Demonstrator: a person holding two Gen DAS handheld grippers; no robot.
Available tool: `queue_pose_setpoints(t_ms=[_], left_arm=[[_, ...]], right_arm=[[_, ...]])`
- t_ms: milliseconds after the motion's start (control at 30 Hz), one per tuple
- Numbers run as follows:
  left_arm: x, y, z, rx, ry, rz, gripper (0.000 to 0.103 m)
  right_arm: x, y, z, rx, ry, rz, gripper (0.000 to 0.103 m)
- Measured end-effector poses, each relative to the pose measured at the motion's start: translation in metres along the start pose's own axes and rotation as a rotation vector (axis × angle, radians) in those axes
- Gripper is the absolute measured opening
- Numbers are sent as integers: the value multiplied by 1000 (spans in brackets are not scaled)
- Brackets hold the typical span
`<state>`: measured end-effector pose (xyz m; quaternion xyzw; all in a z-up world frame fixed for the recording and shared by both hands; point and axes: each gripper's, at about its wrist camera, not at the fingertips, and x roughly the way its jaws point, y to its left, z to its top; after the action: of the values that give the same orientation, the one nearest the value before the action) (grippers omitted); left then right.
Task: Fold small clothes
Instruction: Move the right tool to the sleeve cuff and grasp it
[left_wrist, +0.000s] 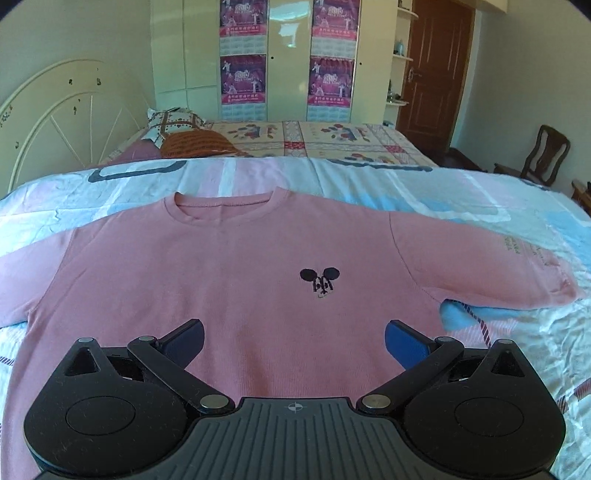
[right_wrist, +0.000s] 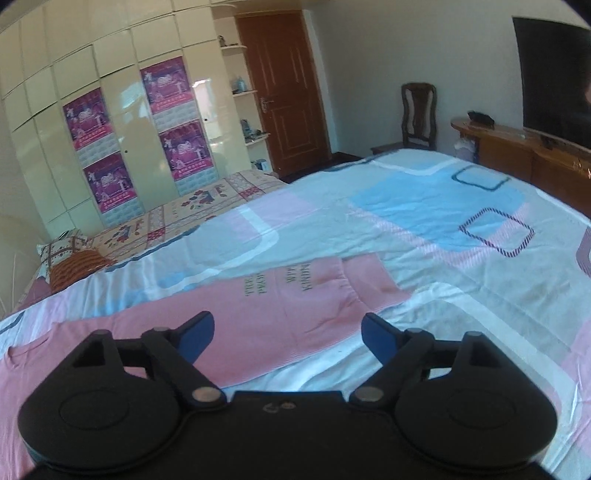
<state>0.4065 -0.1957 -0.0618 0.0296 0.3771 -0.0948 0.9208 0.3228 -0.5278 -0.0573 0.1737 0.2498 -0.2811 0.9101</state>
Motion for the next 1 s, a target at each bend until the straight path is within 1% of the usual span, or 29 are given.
queue_pose_setpoints(t_ms=[33, 100, 167, 233, 300, 333, 400, 533, 600, 667, 833, 933, 1000], left_arm=[[7, -5, 3, 5, 8, 3, 103], [20, -16, 8, 8, 27, 8, 103], [31, -25, 13, 11, 45, 19, 103], [41, -33, 17, 1, 56, 18, 103], [48, -38, 20, -13, 64, 13, 103], [50, -41, 22, -18, 68, 13, 103], [57, -49, 25, -12, 78, 11, 103], [65, -61, 28, 22, 89, 8, 103], [67, -65, 29, 30, 95, 7, 103], [68, -67, 30, 32, 97, 5, 103], [67, -62, 34, 39, 81, 3, 103], [64, -51, 34, 33, 71, 14, 103], [63, -40, 33, 24, 70, 29, 103]], right_arm=[[12, -10, 1, 18, 14, -11, 76], [35, -29, 3, 56, 38, -34, 73], [57, -48, 4, 104, 62, -43, 66], [76, -63, 3, 147, 85, -50, 63], [92, -74, 2, 183, 104, -50, 59], [99, -78, 1, 197, 112, -47, 55], [111, -83, -2, 216, 127, -45, 51], [120, -87, -4, 216, 118, -45, 50], [122, -88, -3, 219, 116, -40, 48], [125, -89, -3, 221, 117, -37, 36], [125, -93, -2, 229, 110, -1, 16], [124, -83, 1, 149, 105, -28, 15], [131, -80, 0, 113, 127, -58, 15]])
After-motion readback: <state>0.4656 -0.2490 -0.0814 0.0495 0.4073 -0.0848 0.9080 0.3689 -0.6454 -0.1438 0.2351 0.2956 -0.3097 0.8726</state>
